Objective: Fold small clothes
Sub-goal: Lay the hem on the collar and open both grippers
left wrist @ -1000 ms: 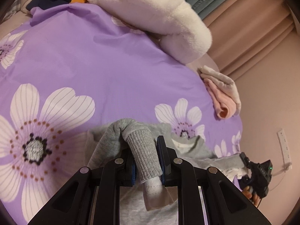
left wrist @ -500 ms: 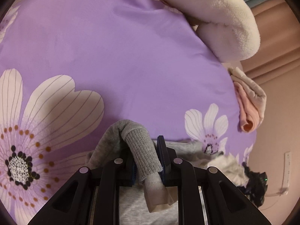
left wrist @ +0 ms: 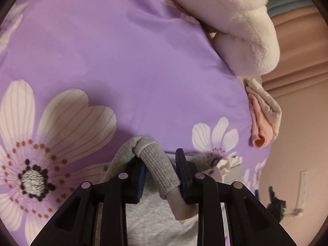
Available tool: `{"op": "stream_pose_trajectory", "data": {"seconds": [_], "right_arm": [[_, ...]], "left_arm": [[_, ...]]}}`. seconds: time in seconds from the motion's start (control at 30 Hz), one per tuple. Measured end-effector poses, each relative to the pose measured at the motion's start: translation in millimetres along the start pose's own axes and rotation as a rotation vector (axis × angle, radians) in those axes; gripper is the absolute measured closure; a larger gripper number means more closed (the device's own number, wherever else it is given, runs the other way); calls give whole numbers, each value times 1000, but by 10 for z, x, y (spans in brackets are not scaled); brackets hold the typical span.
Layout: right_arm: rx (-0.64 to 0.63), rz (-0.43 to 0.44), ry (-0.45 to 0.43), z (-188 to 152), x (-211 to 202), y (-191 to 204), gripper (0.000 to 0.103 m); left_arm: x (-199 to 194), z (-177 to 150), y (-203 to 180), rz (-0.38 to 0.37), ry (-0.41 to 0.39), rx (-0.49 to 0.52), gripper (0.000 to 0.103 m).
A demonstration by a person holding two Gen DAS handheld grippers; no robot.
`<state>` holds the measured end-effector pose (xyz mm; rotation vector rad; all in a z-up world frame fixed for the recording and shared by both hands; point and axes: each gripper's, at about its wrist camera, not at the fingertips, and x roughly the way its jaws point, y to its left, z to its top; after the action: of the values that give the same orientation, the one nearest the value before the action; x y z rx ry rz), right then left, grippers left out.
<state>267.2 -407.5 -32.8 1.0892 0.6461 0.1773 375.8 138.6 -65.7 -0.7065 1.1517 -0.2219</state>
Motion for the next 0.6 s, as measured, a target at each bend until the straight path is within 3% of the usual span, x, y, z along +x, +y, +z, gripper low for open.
{"op": "stream_pose_trajectory", "data": {"seconds": [0.13, 0.2, 0.23, 0.27, 0.43, 0.6], "right_arm": [[-96, -2, 43, -217, -187, 91, 48], [-146, -1, 69, -341, -277, 142, 48], [-166, 3, 79, -393, -307, 174, 48], [-182, 9, 83, -442, -349, 191, 48], [-246, 9, 99, -611, -462, 283, 48], [-331, -59, 130, -746, -276, 357, 48]], "left_arm": [[-57, 12, -32, -1, 19, -5, 74], [-18, 102, 26, -38, 81, -67, 47], [7, 140, 49, -38, 114, -104, 42], [-11, 176, 66, -17, 119, -133, 41], [-427, 295, -80, 43, -51, -53, 41], [-578, 21, -68, 89, -100, 68, 41]]}}
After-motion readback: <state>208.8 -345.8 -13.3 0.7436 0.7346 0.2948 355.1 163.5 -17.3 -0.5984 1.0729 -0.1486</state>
